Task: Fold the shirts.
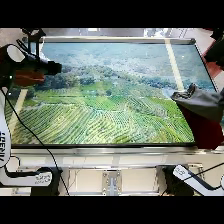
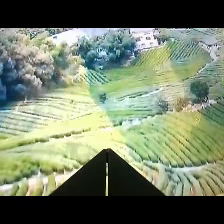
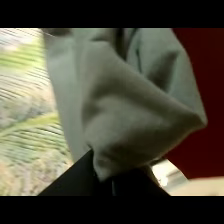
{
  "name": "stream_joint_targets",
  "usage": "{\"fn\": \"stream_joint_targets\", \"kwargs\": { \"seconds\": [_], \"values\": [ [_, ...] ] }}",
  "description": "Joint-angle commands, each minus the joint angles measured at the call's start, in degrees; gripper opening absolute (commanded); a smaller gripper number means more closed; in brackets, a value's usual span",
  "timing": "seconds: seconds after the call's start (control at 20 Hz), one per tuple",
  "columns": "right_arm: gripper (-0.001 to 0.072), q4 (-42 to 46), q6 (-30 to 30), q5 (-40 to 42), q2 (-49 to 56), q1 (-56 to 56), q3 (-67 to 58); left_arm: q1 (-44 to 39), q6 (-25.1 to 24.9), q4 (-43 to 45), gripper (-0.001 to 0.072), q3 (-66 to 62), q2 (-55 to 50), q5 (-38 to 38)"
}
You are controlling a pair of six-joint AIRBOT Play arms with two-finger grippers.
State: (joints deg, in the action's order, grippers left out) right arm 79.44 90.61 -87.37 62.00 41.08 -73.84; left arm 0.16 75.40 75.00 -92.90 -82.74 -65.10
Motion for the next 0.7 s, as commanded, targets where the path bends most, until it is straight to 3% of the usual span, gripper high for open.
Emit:
{"fn": "stream_joint_targets", "kwargs": {
  "seconds": [0.0, 0.05, 0.1, 0.15, 0.4, 0.5, 0.55, 0.65],
  "values": [
    [0.0018, 5.38, -0.48, 8.63, -8.04, 7.63, 24.33, 0.00, 0.20, 0.00, 0.0014, 0.02, -0.09, -1.01],
    [0.0099, 5.25, -0.87, 9.99, -8.72, 9.51, 28.37, 0.00, 0.17, 0.00, 0.0014, 0.02, -0.09, -1.03],
    [0.0305, 5.20, -1.77, 9.90, -8.94, 10.78, 29.90, 0.00, 0.20, 0.00, 0.0014, 0.02, -0.09, -1.01],
    [0.0437, 5.27, -2.43, 8.85, -9.16, 11.76, 29.57, 0.00, 0.17, 0.00, 0.0014, 0.02, -0.09, -1.01],
    [0.0442, 3.54, -2.80, 6.03, -13.86, 12.79, 11.91, 0.00, 0.20, -0.02, 0.0014, 0.02, -0.09, -0.98],
    [0.0440, -7.61, -4.39, 9.33, -15.93, 12.52, 2.69, -0.04, 0.20, -0.02, 0.0014, 0.02, -0.09, -0.96],
    [0.0404, -17.90, -6.97, 12.98, -17.00, 11.52, 0.22, -0.04, 0.20, -0.02, 0.0014, 0.02, -0.09, -0.96],
    [0.0366, -37.20, -17.27, 15.37, -17.81, 6.97, -1.01, -0.04, 0.20, 0.00, 0.0014, 0.02, -0.09, -0.98]
  ]
}}
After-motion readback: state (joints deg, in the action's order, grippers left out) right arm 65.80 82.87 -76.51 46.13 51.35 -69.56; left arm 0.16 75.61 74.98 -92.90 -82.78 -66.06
